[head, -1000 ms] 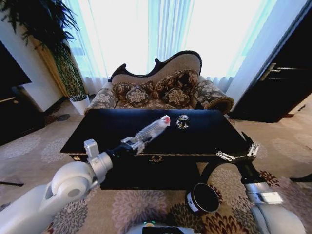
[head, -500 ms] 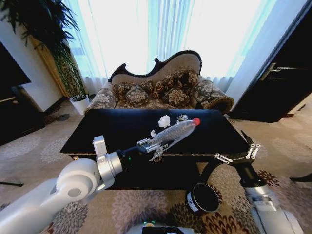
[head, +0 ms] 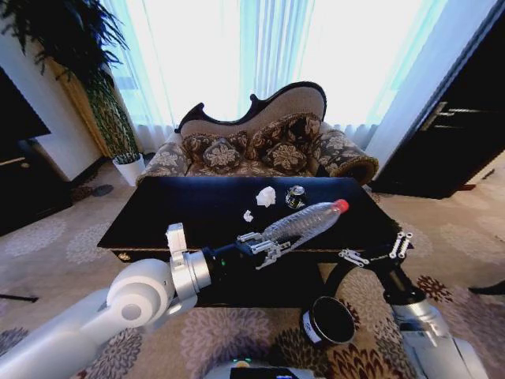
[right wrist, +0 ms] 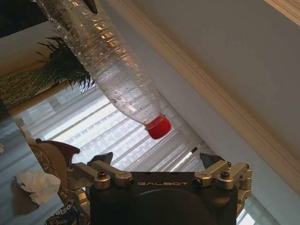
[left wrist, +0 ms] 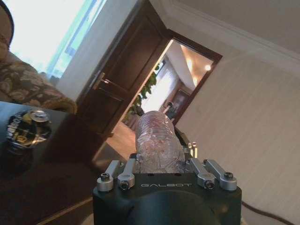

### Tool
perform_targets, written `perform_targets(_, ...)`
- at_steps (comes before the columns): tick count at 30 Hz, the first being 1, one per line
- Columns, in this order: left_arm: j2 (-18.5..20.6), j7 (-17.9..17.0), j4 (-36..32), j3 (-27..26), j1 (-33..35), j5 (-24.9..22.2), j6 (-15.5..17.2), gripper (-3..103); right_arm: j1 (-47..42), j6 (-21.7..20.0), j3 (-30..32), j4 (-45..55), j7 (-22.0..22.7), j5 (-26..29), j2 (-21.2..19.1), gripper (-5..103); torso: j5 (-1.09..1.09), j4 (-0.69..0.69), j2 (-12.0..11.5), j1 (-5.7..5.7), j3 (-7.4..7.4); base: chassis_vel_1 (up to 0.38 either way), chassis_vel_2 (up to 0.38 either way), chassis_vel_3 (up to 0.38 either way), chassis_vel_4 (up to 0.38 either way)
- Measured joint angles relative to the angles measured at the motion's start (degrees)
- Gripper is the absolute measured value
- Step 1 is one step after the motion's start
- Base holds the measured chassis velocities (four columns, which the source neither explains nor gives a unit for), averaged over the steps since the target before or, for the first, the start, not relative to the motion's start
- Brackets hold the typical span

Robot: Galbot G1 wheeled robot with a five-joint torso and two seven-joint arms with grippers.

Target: Move to the front of the table and place the trash on the table into the trash bin.

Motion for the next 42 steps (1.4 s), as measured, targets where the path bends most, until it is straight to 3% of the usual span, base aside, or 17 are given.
perform_targets(13, -3.37, -0.89, 0.07, 6.75, -2.08, 0.32, -1.06, 38, -1.44, 0.49, 0.71, 3.65, 0.17, 0.59, 0.46, 100, 0.0, 0.0, 0.0, 0.0, 0.0, 0.0, 0.0, 0.0, 0.0)
perform_targets(40, -8.21, -2.08, 2.65, 9.33, -3.63, 0.46, -1.96, 37, -2.7, 2.66, -0.36, 8.25, -0.25, -3.59, 2.65, 103, 0.0, 0.0, 0.0, 0.0, 0.0, 0.0, 0.0, 0.0, 0.0)
perform_targets(41, -8.03, -2.19, 2.06, 10.08, -3.1, 0.62, -1.93, 37, -2.8, 3.51, -0.39, 7.69, -0.29, -4.14, 2.81, 89, -0.01, 0.0, 0.0, 0.0, 0.0, 0.0, 0.0, 0.0, 0.0)
perform_targets(42, -7.96, -2.28, 1.9, 10.21, -2.94, 0.69, -1.93, 37, -2.81, 3.69, -0.4, 7.53, -0.31, -4.25, 2.85, 89, -0.01, 0.0, 0.0, 0.0, 0.0, 0.0, 0.0, 0.0, 0.0)
